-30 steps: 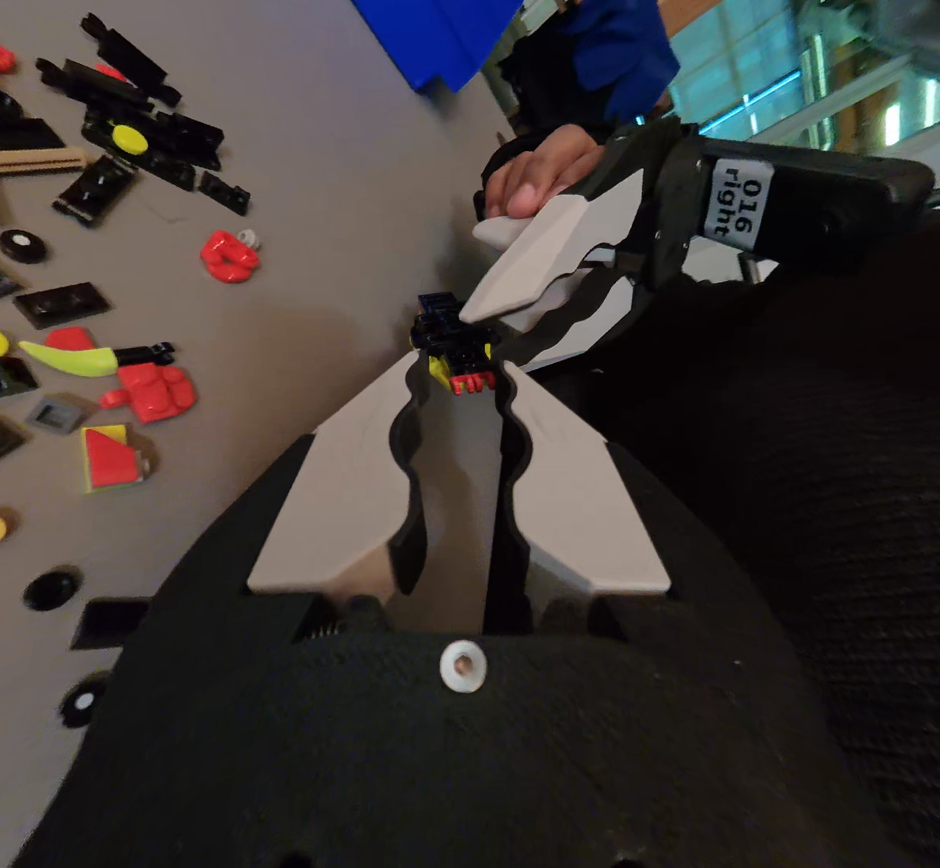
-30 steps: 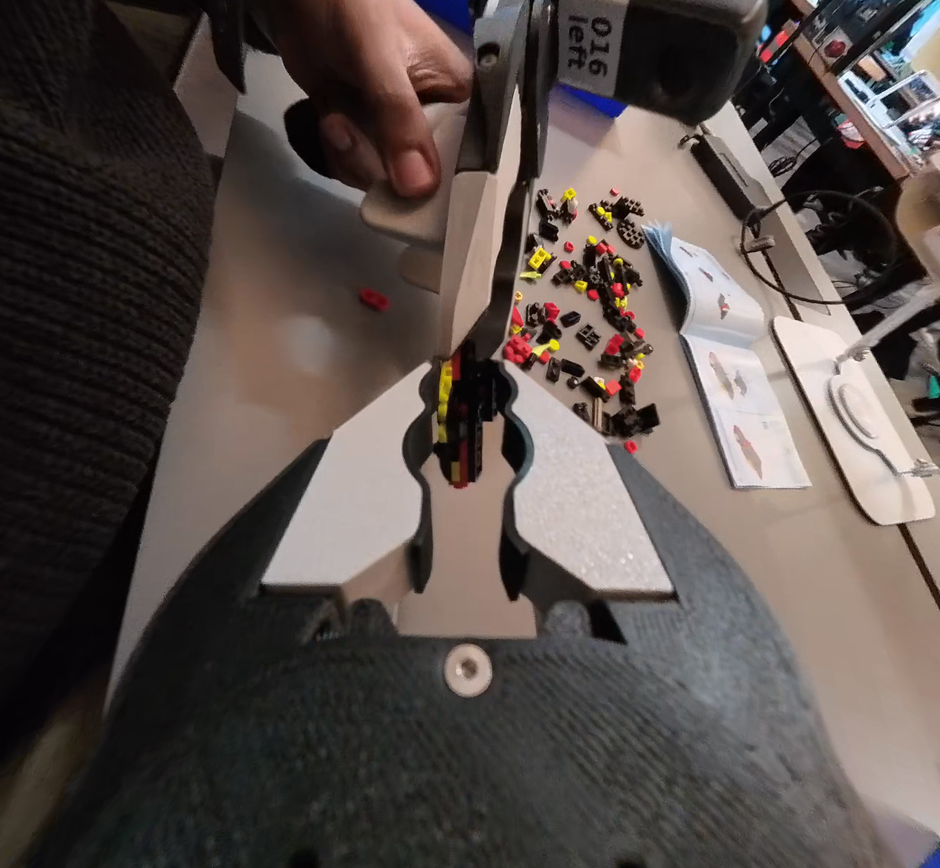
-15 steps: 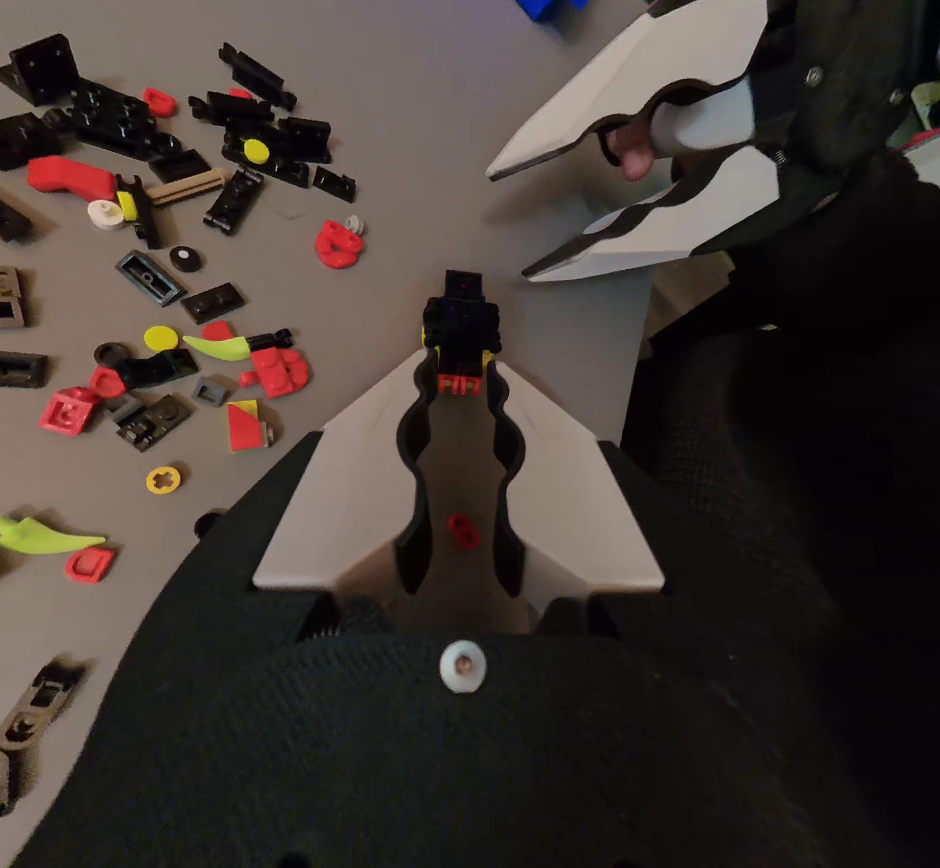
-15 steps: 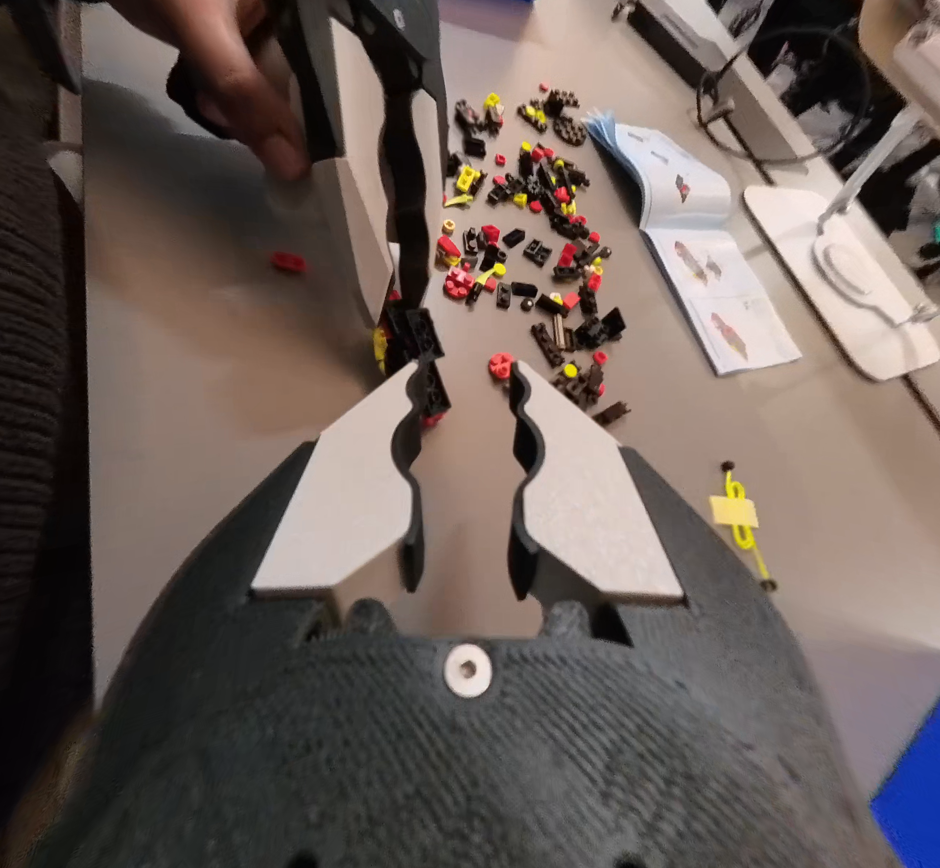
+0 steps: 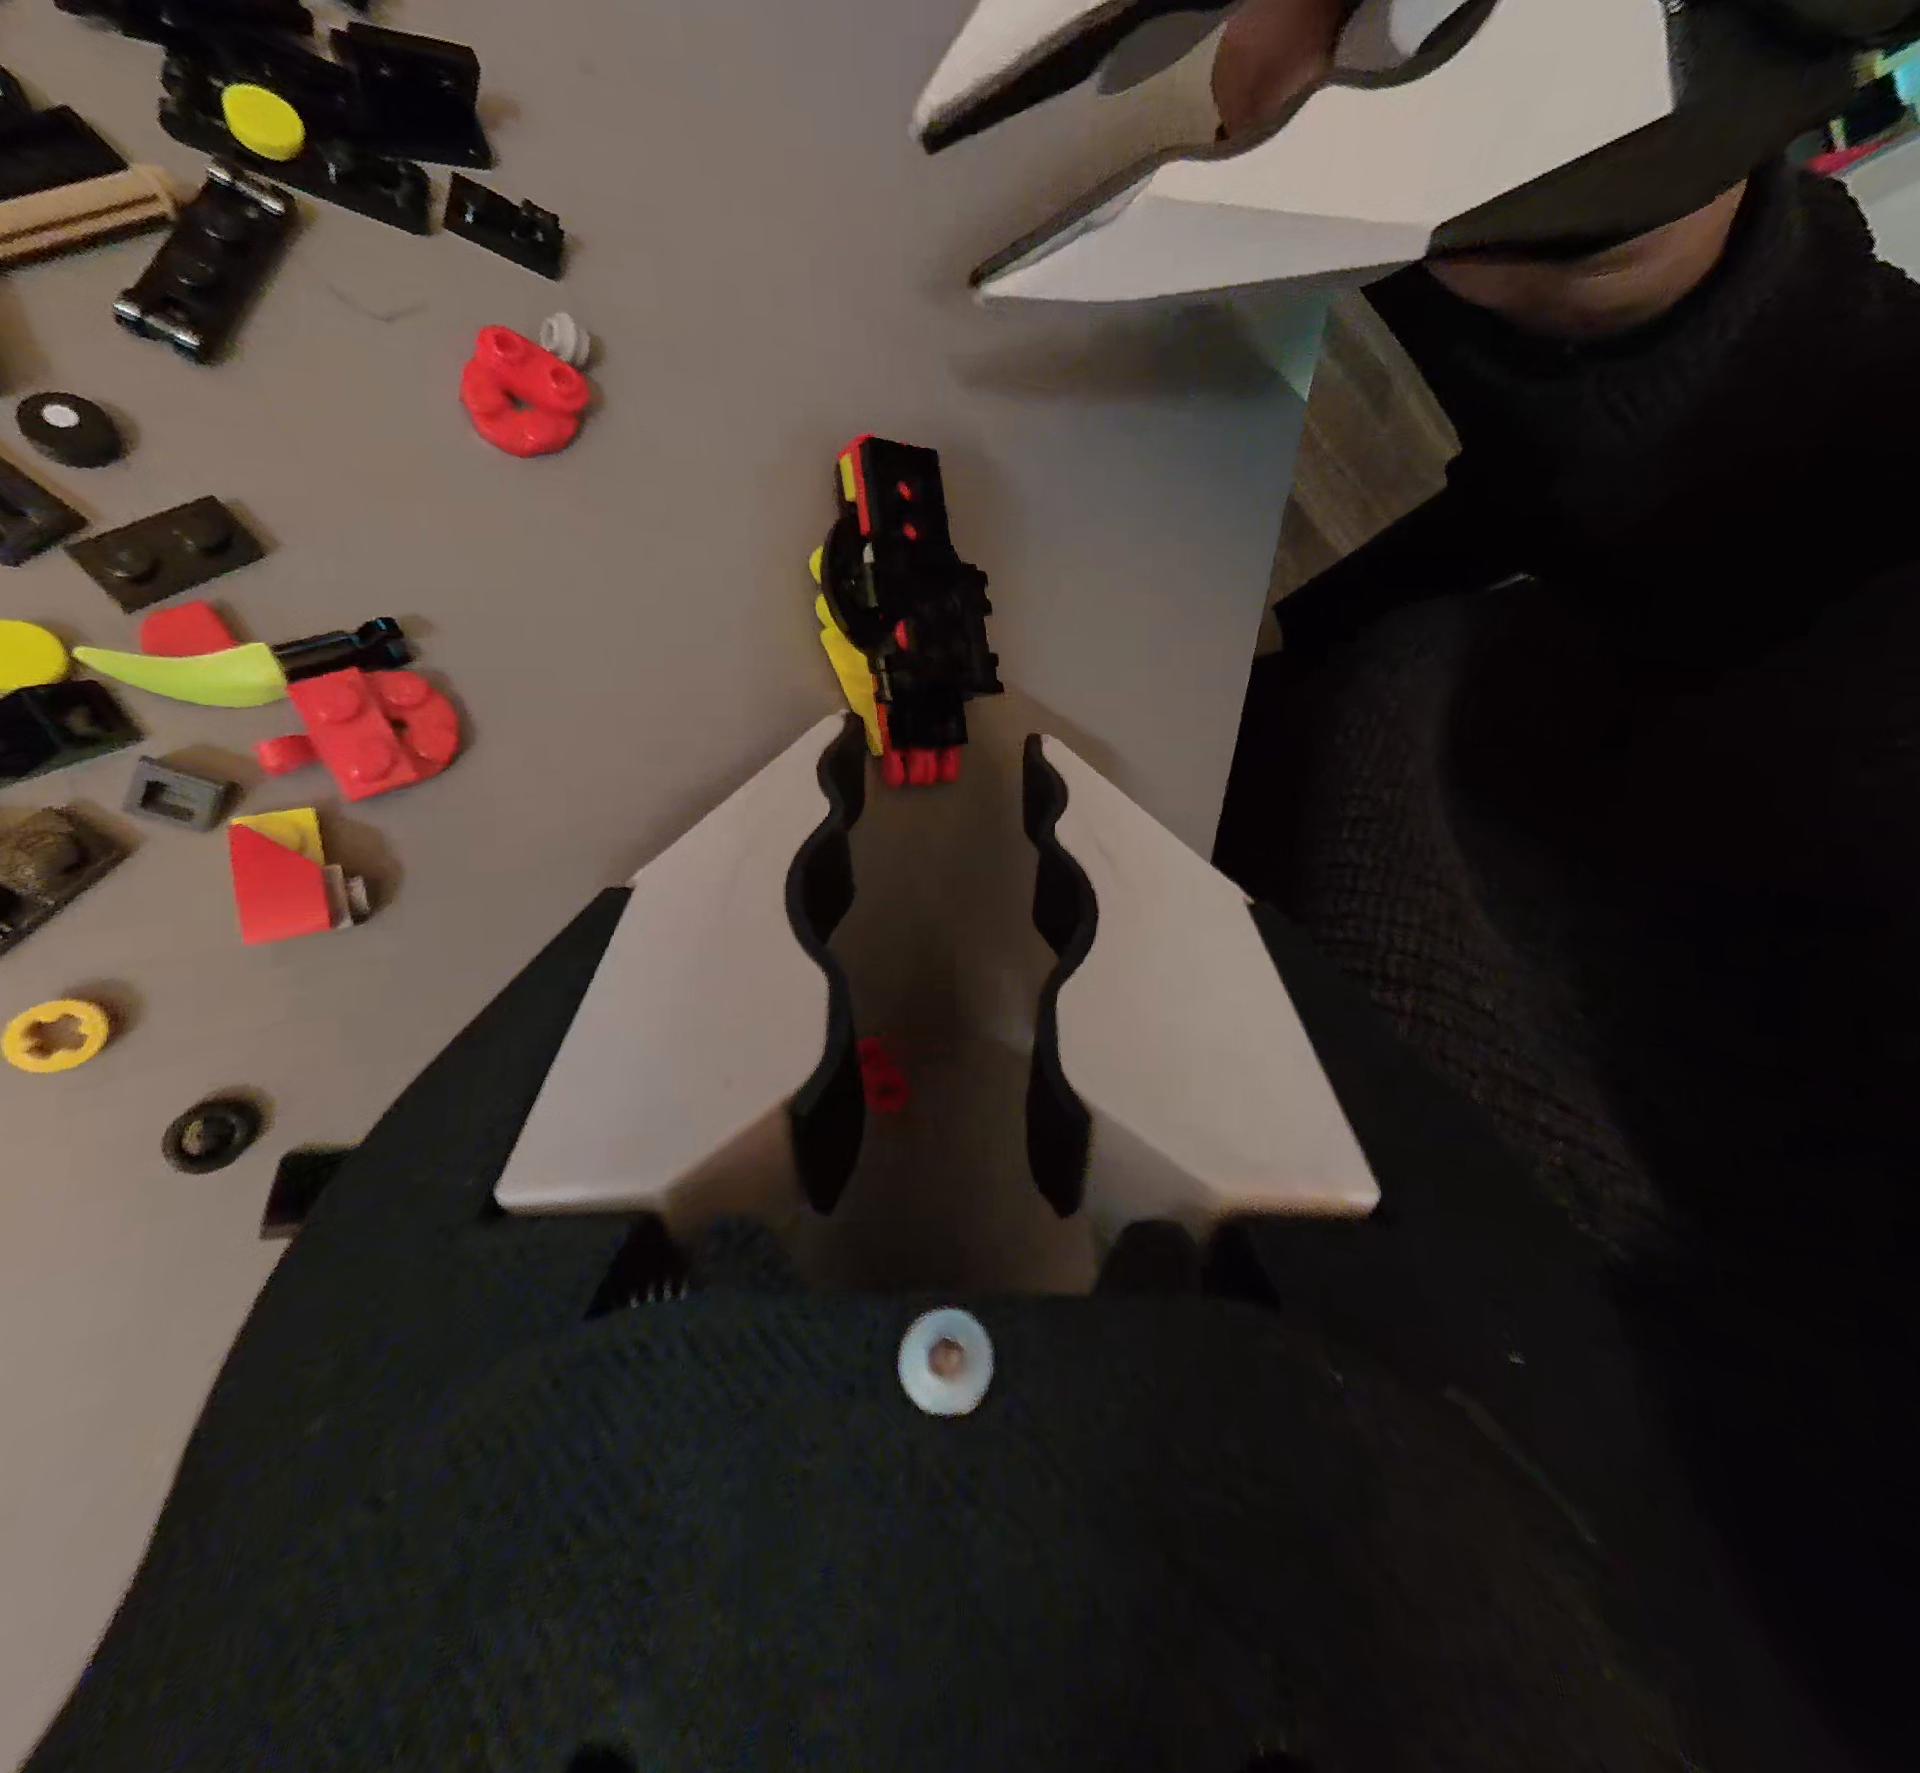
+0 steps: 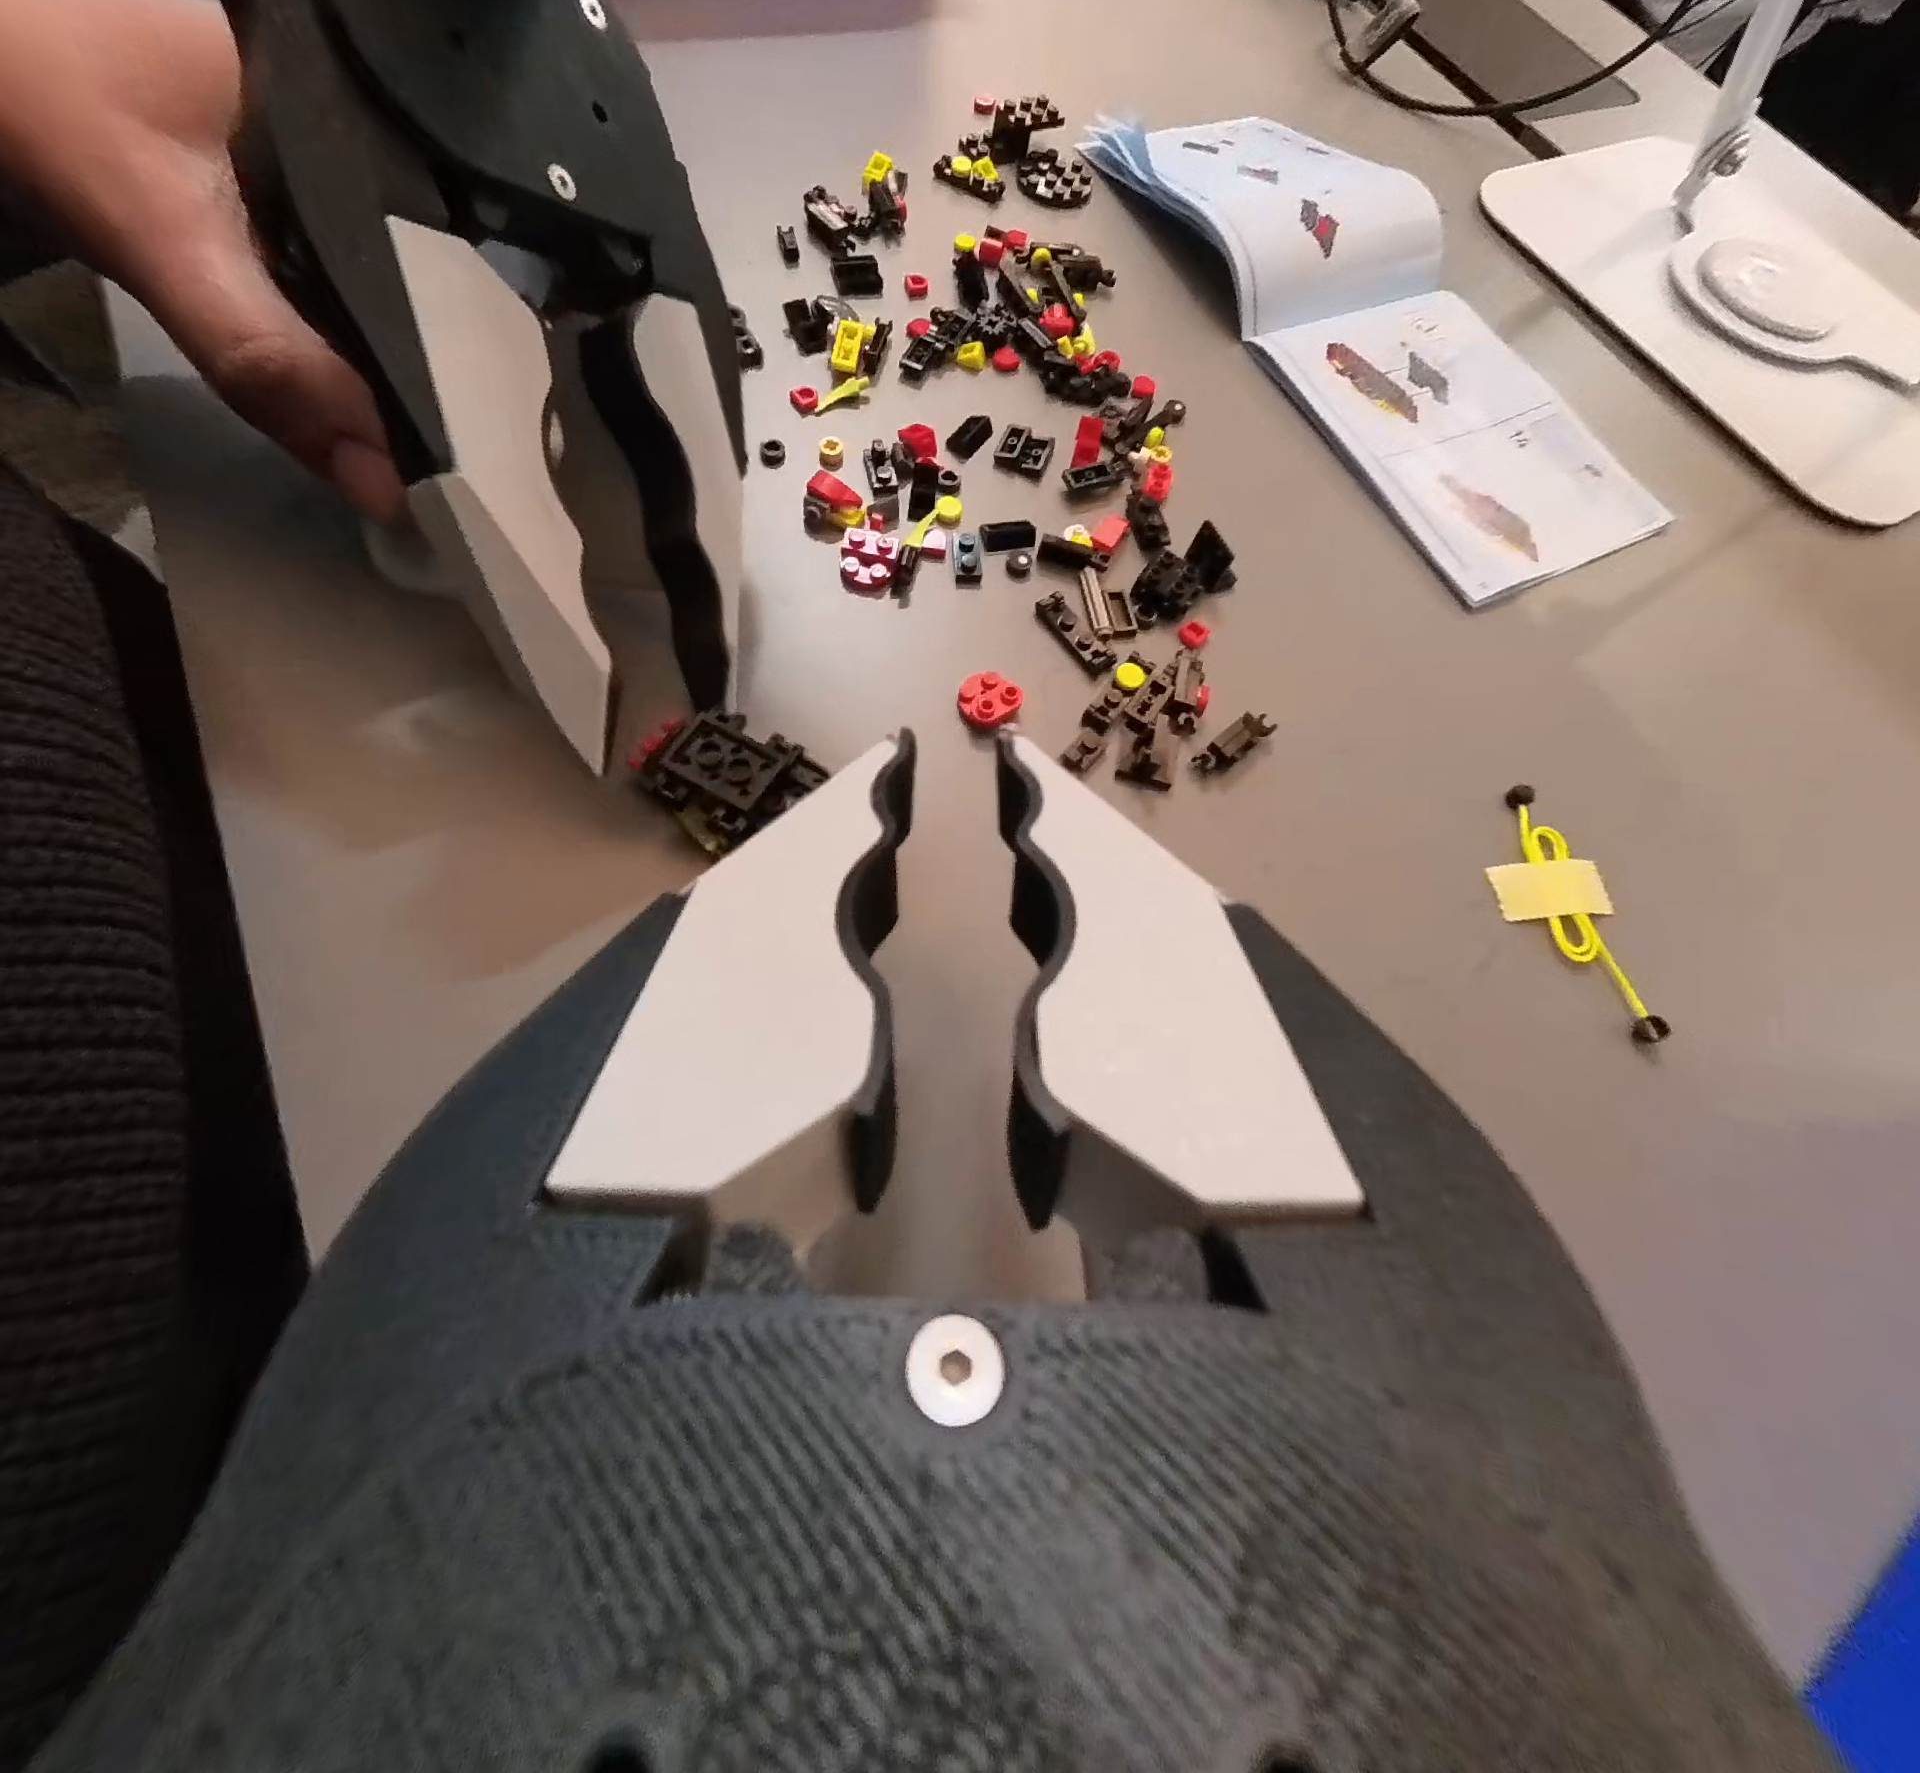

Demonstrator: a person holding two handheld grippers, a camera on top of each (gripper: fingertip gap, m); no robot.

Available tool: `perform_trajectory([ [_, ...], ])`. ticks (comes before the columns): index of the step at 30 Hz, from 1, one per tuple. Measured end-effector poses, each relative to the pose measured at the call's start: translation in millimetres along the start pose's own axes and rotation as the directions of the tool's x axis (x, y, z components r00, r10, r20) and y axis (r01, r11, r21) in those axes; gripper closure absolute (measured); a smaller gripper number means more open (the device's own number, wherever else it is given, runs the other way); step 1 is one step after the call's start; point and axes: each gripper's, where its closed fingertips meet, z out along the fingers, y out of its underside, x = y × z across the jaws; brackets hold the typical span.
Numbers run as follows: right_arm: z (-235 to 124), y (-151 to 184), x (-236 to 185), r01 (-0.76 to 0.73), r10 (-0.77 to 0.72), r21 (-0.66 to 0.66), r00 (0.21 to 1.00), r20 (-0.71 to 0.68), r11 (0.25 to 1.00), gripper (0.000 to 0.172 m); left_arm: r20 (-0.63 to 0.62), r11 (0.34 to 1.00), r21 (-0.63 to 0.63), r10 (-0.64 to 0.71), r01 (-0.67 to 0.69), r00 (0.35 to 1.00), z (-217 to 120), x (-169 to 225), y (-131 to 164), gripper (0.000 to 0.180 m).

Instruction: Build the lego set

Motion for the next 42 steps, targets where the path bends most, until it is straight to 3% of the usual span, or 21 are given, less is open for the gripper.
perform_trajectory([
  [1,0.7,2.0,0.8,-0.007,0.007,-0.011,1.0,-0.001,1.0,0.155,-0.015,1.0,-0.003,-0.003,0.003,1.0,0.8,2.8,0.7,0.151],
  [5,0.3,3.6,4.5,-0.024,0.024,-0.016,1.0,-0.013,1.0,0.154,-0.137,0.999,0.003,-0.031,0.032,0.99,6.6,24.7,0.2,0.148],
  [9,-2.7,-0.1,6.4,-0.042,0.042,0.006,0.999,-0.02,0.999,0.151,-0.172,1.0,0.002,0.006,-0.006,0.985,8.7,37.1,0.4,0.148],
  [15,-4.1,0.8,-2.7,-0.087,0.086,-0.047,0.996,-0.007,0.995,0.142,-0.275,0.986,0.14,-0.048,0.089,0.96,-13.5,39.5,-23.6,0.151],
  [18,1.1,1.2,-34.6,-0.039,0.05,-0.091,0.991,0.124,0.995,0.138,-0.229,0.966,0.237,-0.048,0.103,0.972,-27.9,25.4,-37.9,0.15],
  [21,2.6,-10.7,-61.4,0.036,-0.026,-0.042,0.977,0.211,0.998,0.135,-0.164,0.948,0.31,-0.024,0.075,0.986,-43.1,15.8,-49.0,0.152],
  [24,-0.2,-20.5,-69.0,0.06,-0.062,0.016,0.972,0.225,0.998,0.116,-0.091,0.929,0.37,0.017,0.018,0.996,-54.4,10.8,-56.3,0.157],
  [28,-0.5,-22.8,-66.5,0.013,-0.023,0.041,0.968,0.252,0.999,0.118,-0.007,0.919,0.389,0.064,-0.057,0.998,-58.5,7.4,-58.9,0.158],
  [33,-1.1,-26.9,-30.3,0.107,-0.11,0.089,0.994,0.027,0.99,0.131,0.024,0.923,0.37,0.106,-0.108,0.994,-55.5,7.7,-56.3,0.15],
  [36,-2.6,-28.7,-14.7,0.063,-0.058,0.111,0.997,-0.048,0.992,0.132,-0.002,0.923,0.371,0.11,-0.101,0.994,-53.9,10.2,-56.1,0.148],
  [40,-4.4,-27.1,-9.1,-0.053,0.055,0.124,0.998,-0.007,0.991,0.142,-0.022,0.917,0.389,0.102,-0.086,0.995,-54.8,10.1,-58.8,0.143],
  [42,-5.5,-26.8,-8.1,-0.11,0.107,0.14,0.994,0.028,0.984,0.152,0.005,0.913,0.401,0.087,-0.082,0.996,-55.5,4.3,-60.6,0.131],
])
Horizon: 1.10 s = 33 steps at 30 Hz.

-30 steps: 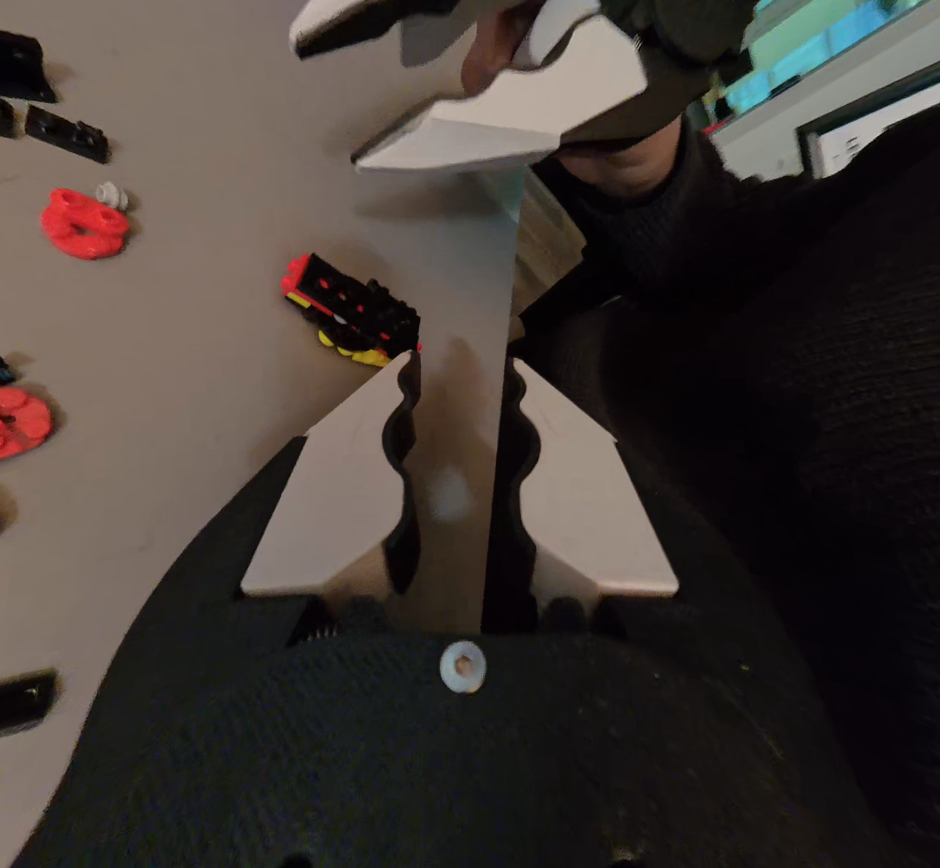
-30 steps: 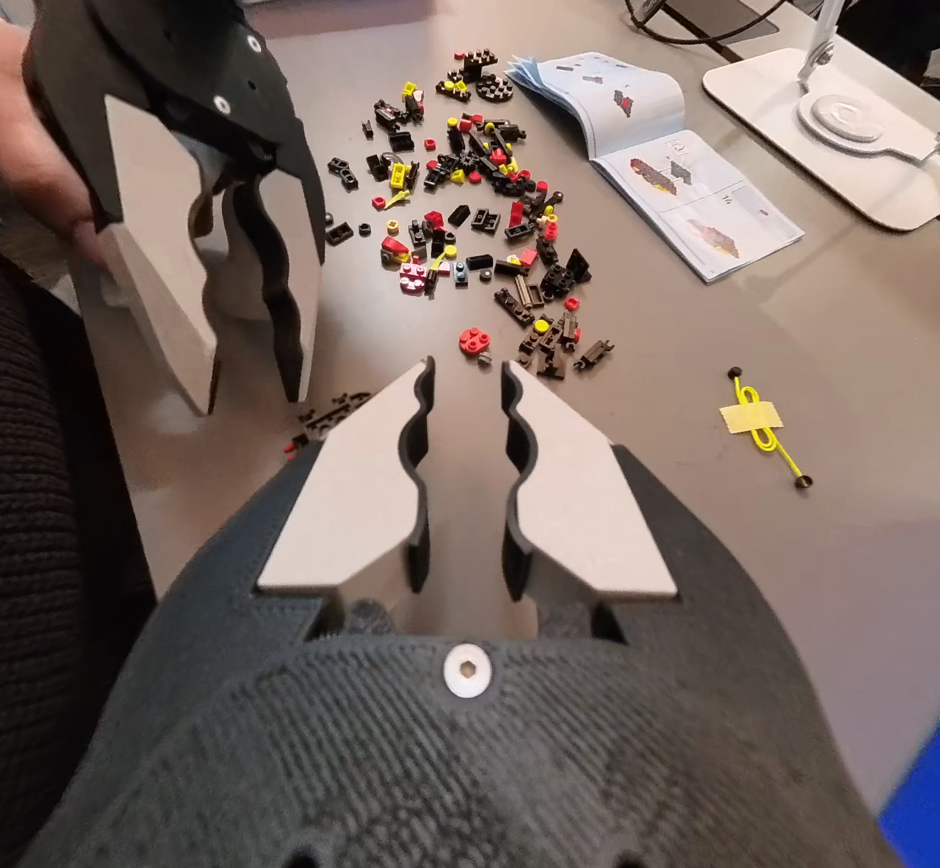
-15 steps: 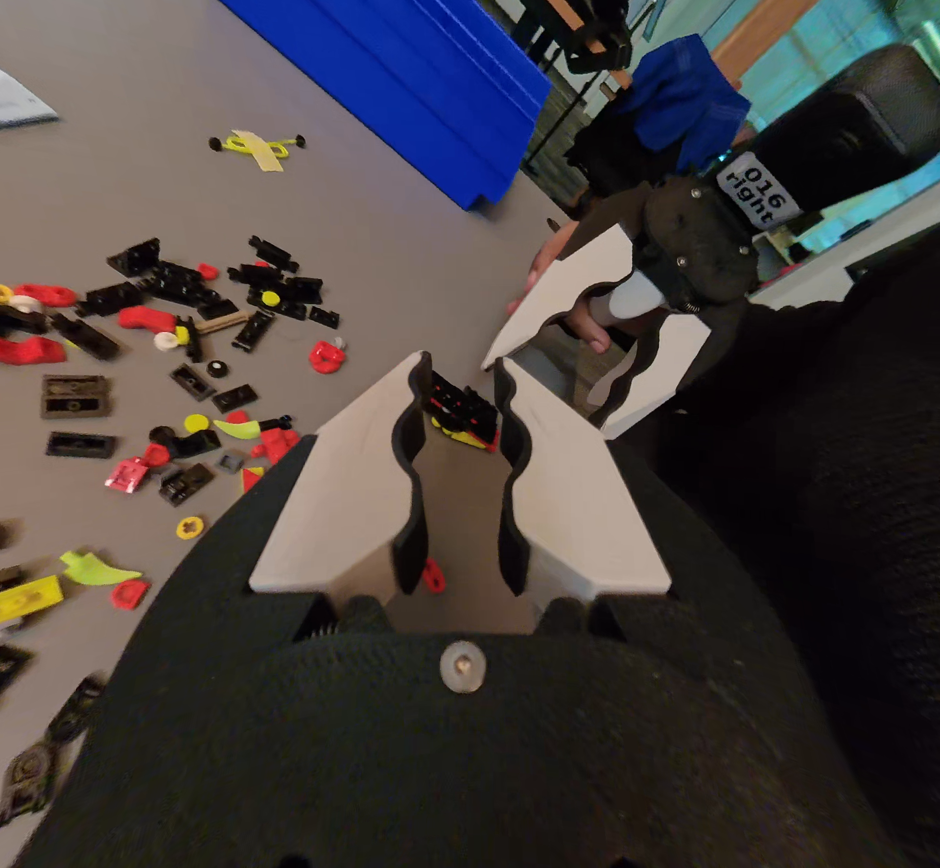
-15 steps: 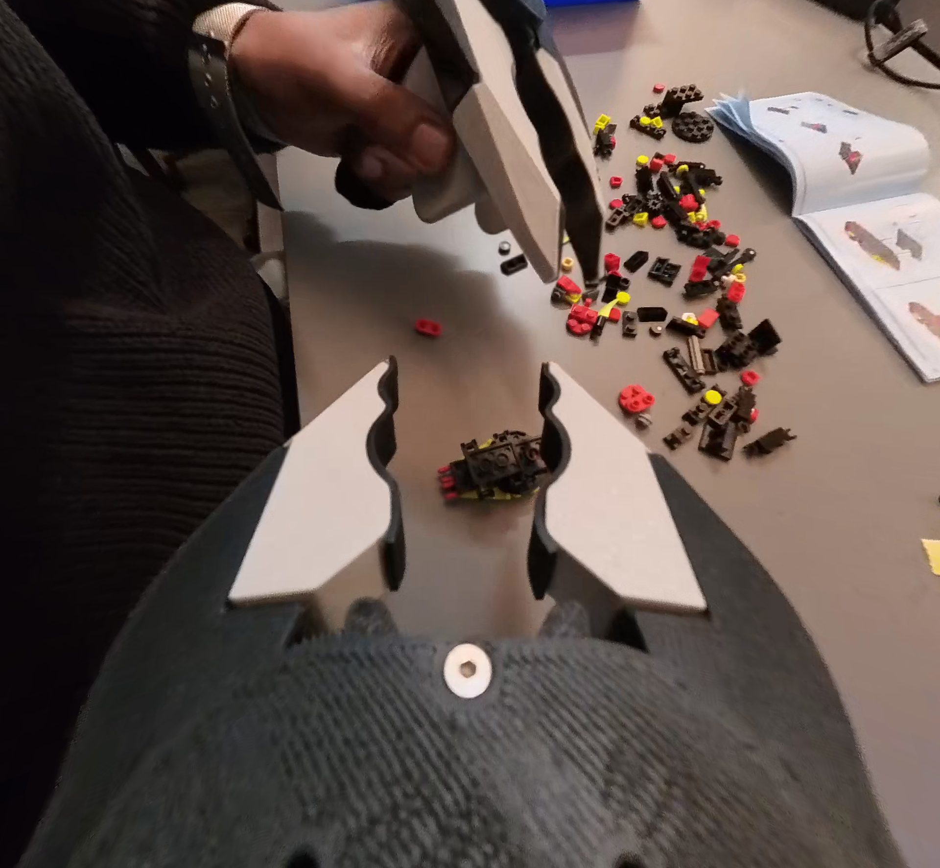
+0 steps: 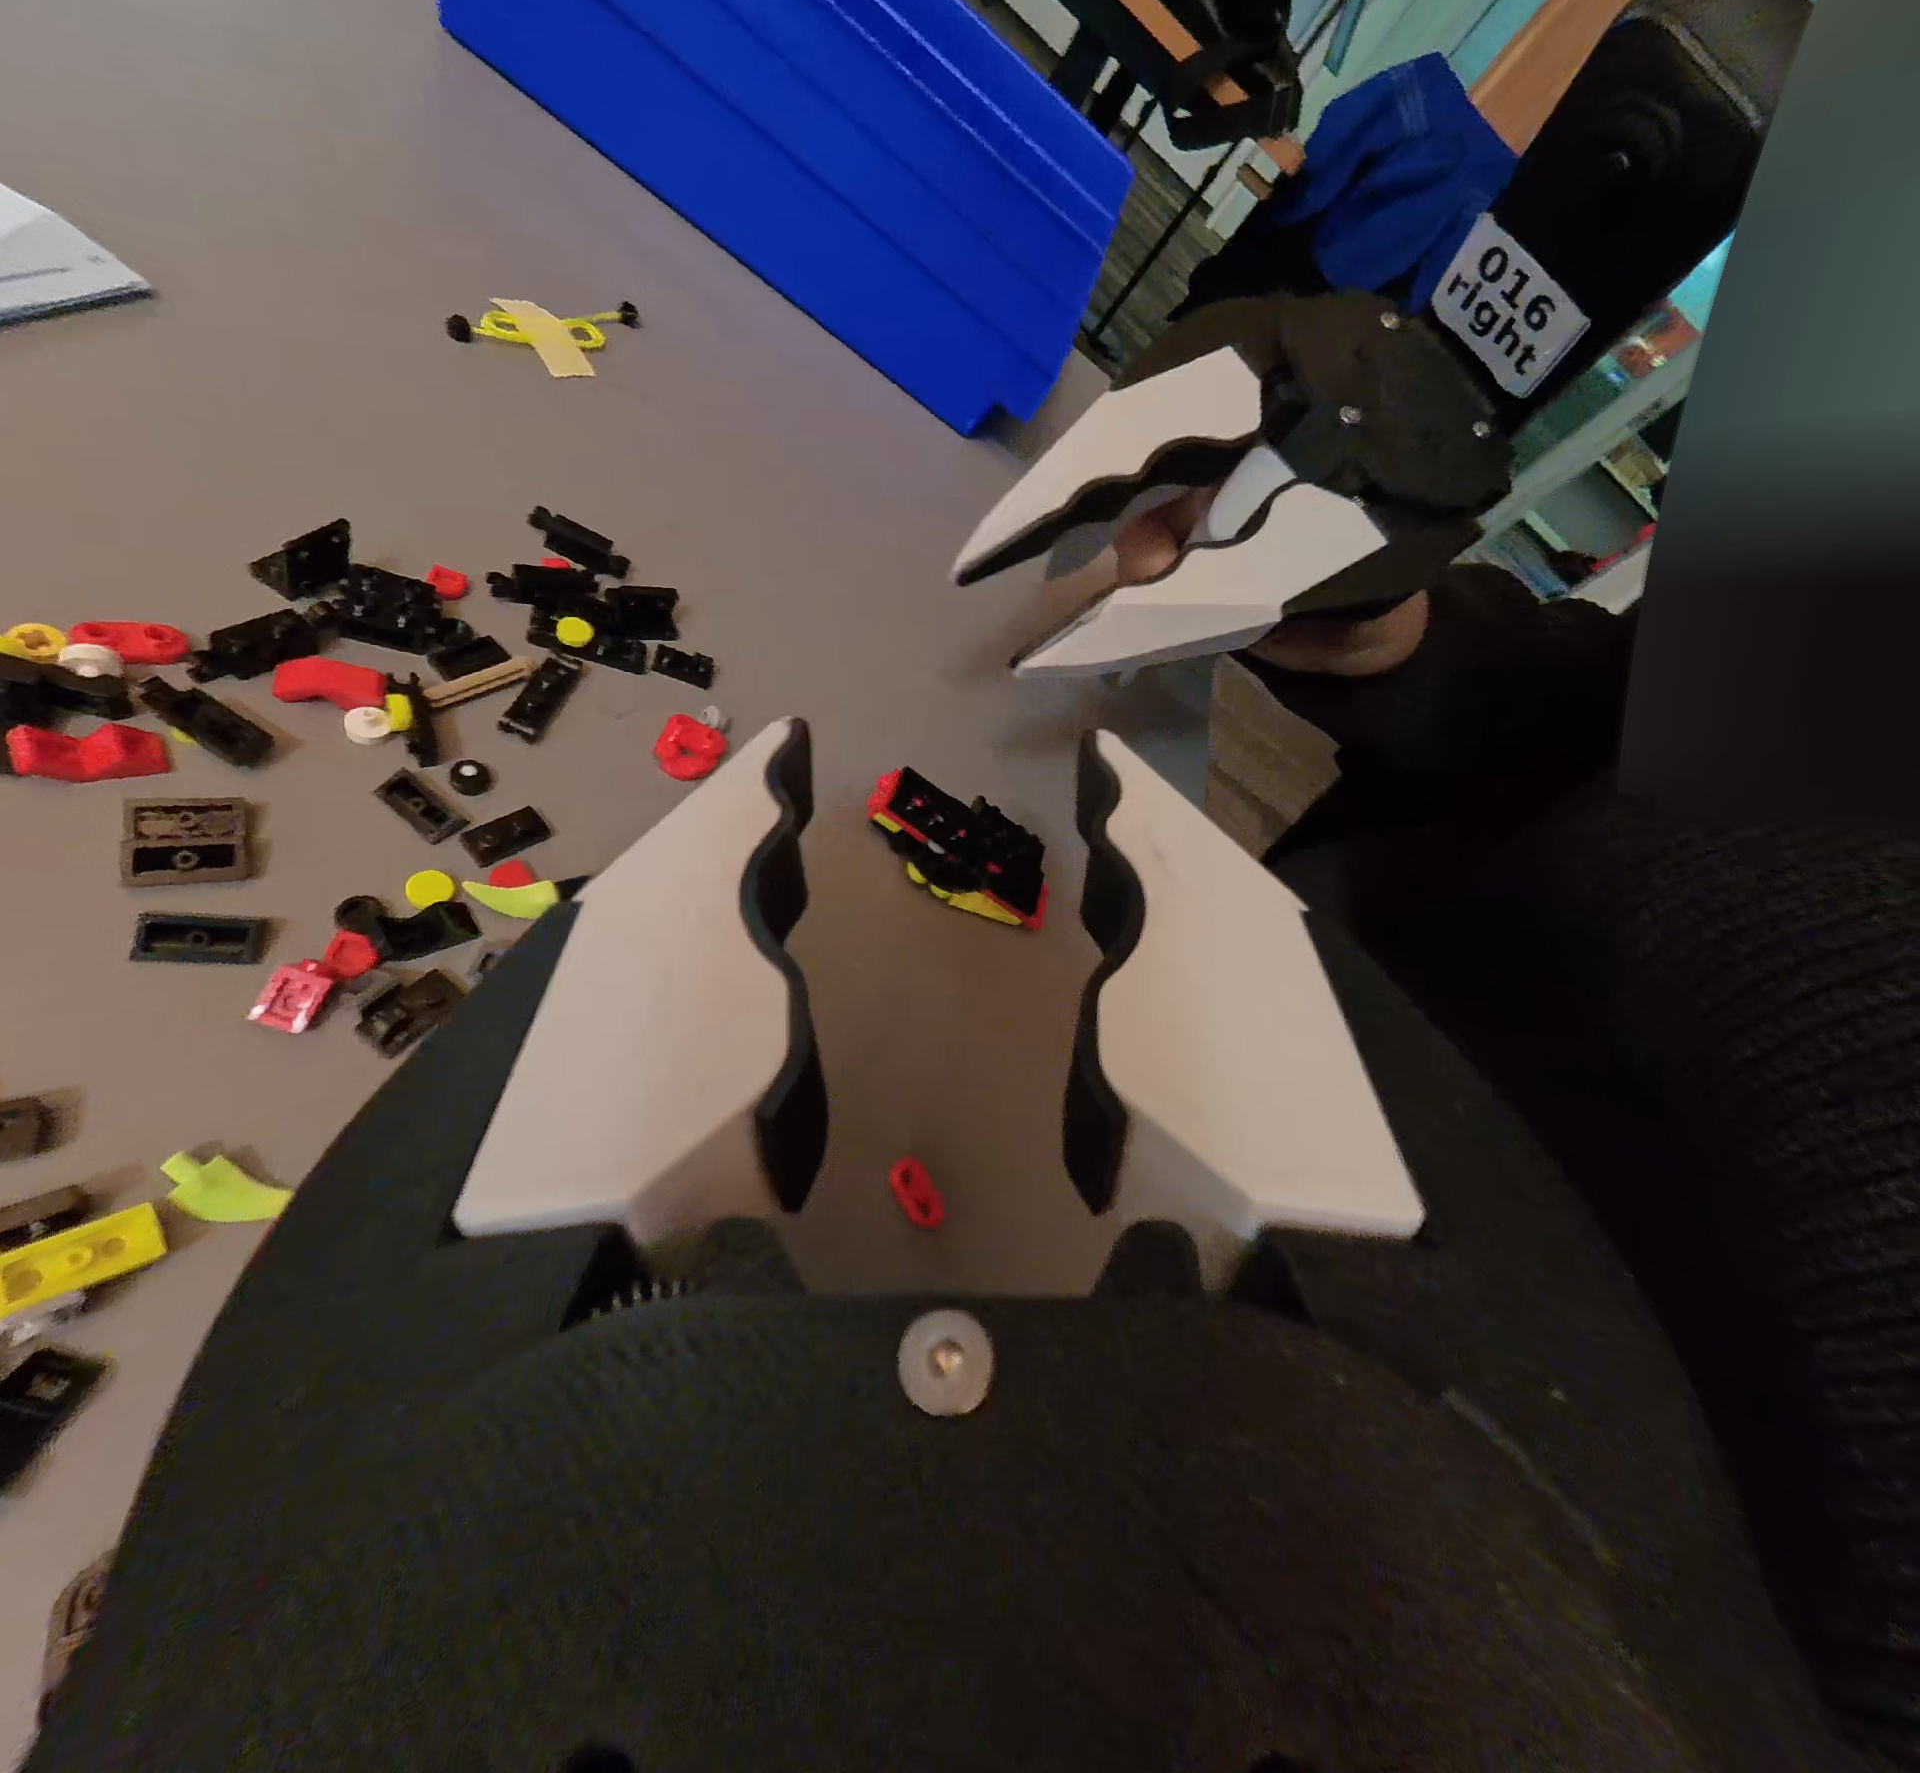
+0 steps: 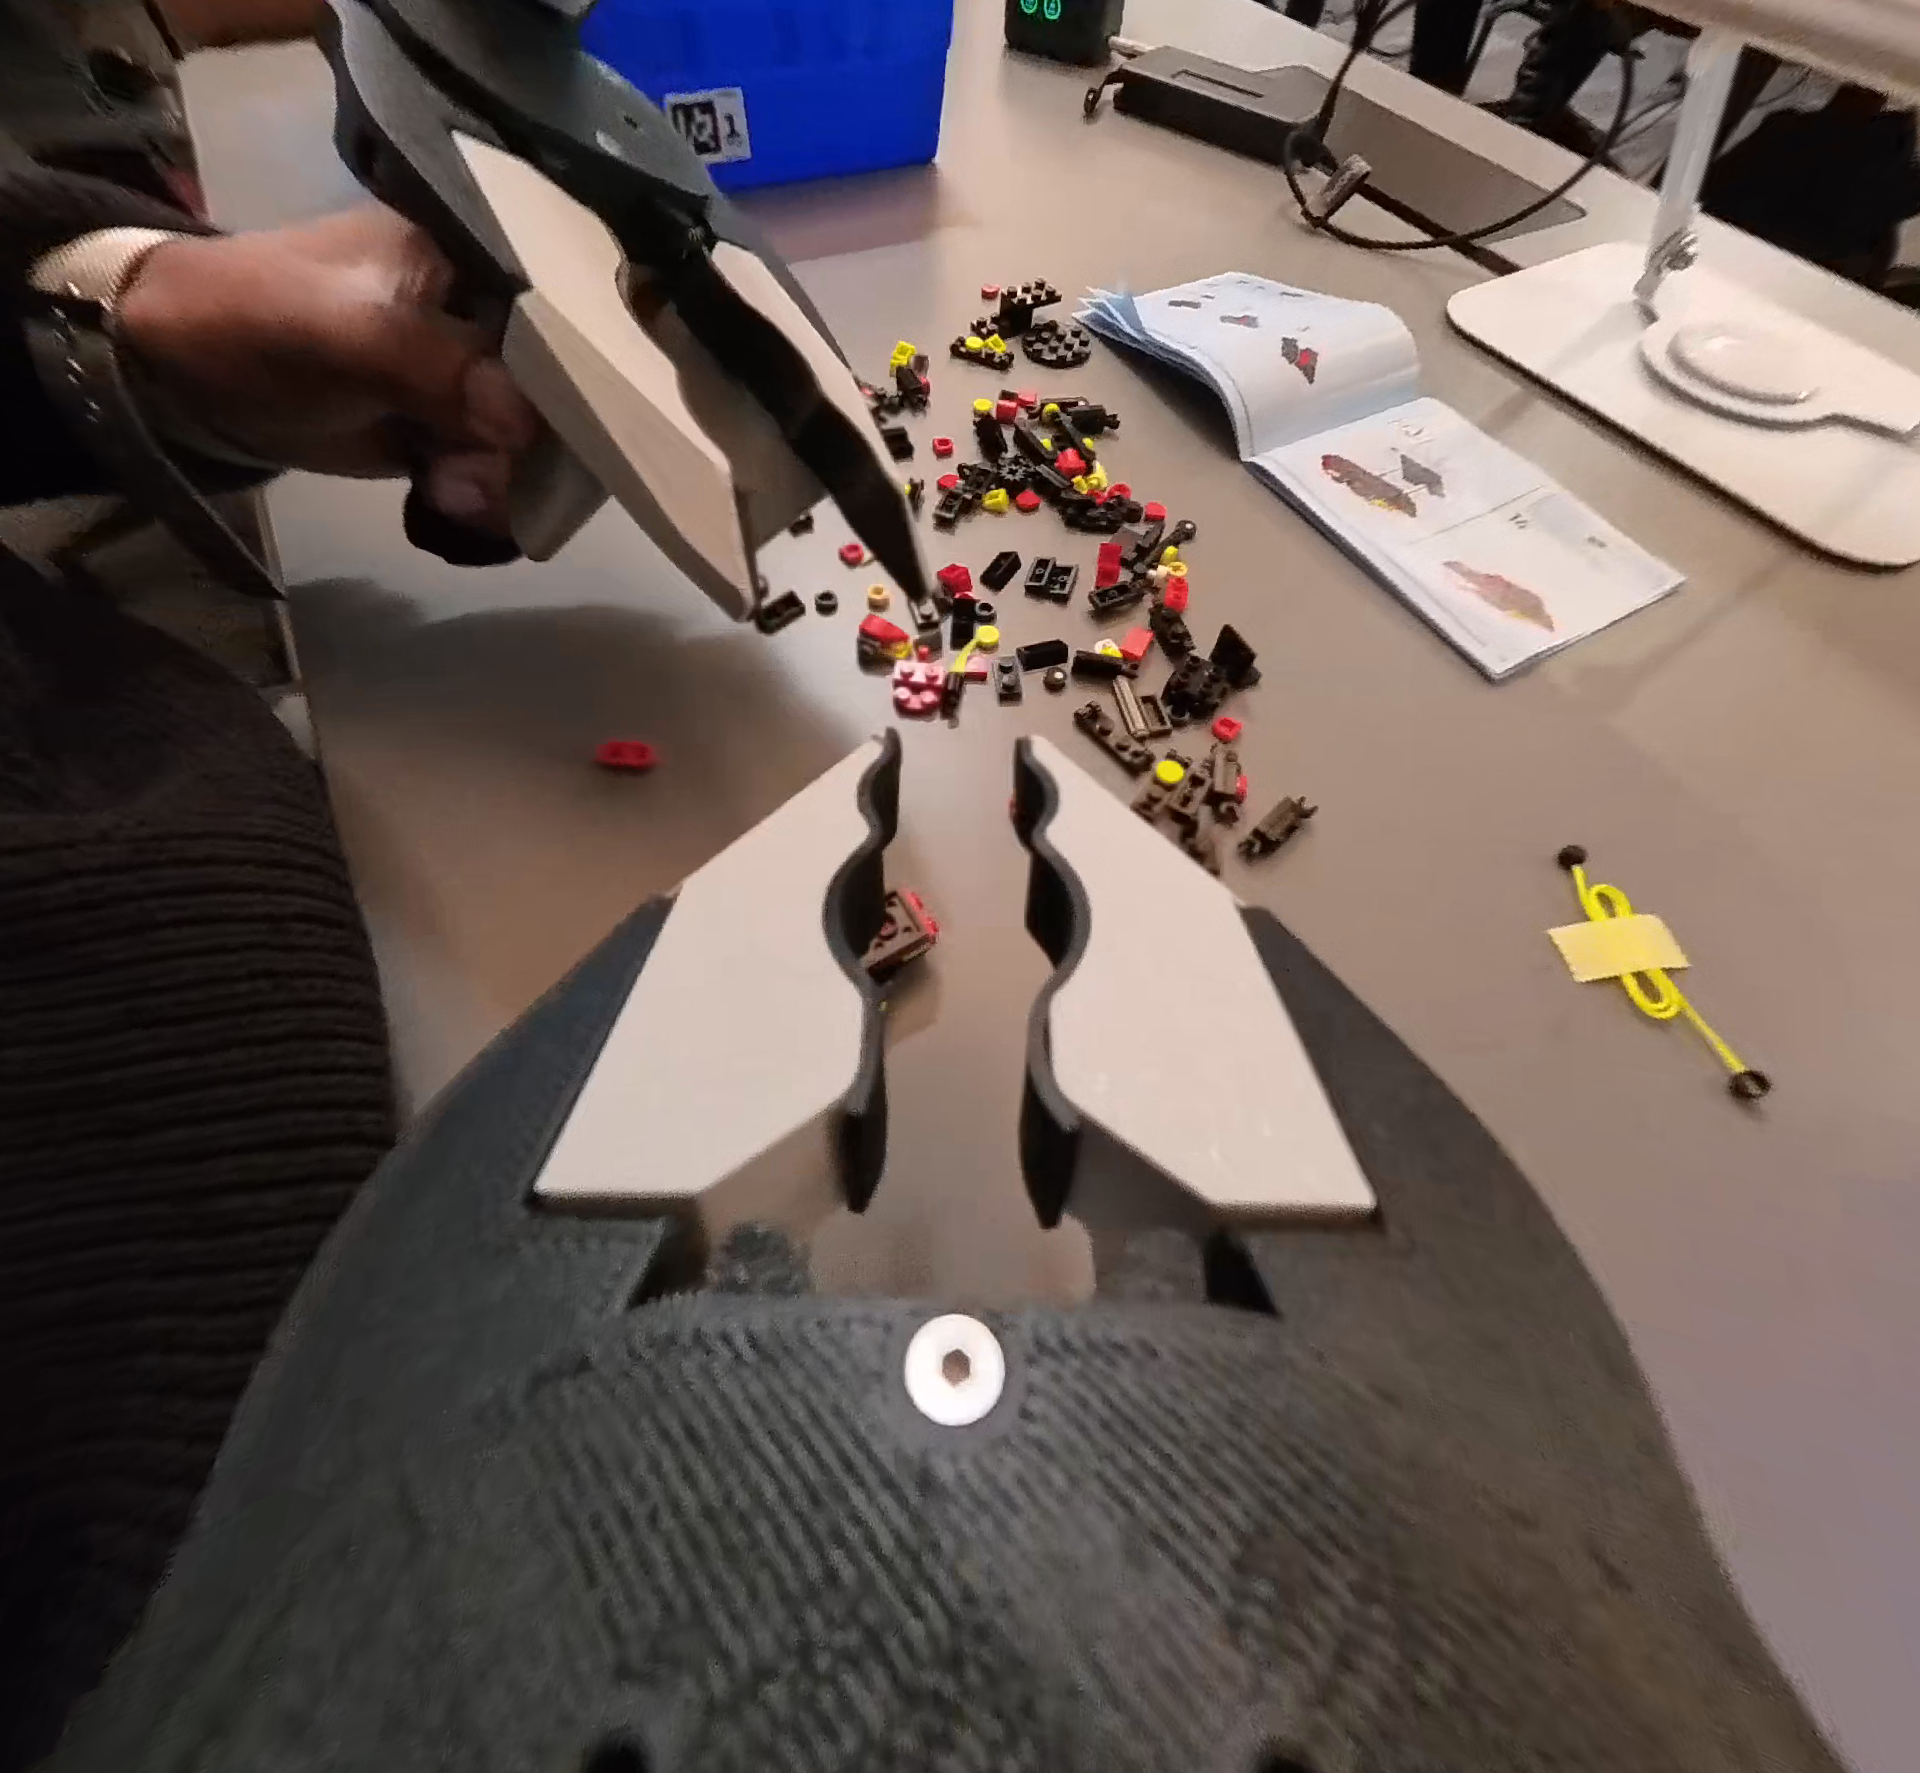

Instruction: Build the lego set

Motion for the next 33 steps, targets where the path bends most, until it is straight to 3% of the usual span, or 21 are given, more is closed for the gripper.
perform_trajectory([
  [3,-1.3,-0.5,0.7,-0.091,0.089,0.019,0.994,0.055,0.996,0.153,0.026,1.0,0.009,0.005,-0.006,1.0,-0.8,-4.1,-2.1,0.122],
  [18,-3.1,-2.3,6.7,-0.261,0.249,0.049,0.953,0.17,0.964,0.145,-0.006,0.996,0.042,-0.08,0.08,0.997,-3.4,-16.7,-6.7,0.128],
  [22,-6.1,-1.7,9.4,-0.298,0.284,0.041,0.936,0.207,0.954,0.161,-0.016,0.994,0.046,-0.104,0.104,0.994,-3.8,-20.3,-7.0,0.131],
  [25,-8.8,-2.2,21.7,-0.301,0.287,0.066,0.943,0.169,0.951,0.167,-0.019,0.992,0.051,-0.117,0.118,0.993,-4.7,-23.2,-7.5,0.133],
  [33,-6.9,5.6,48.3,-0.3,0.296,0.076,0.953,0.06,0.951,0.157,-0.053,0.976,0.081,-0.2,0.204,0.978,-10.2,-33.6,-10.2,0.144],
])
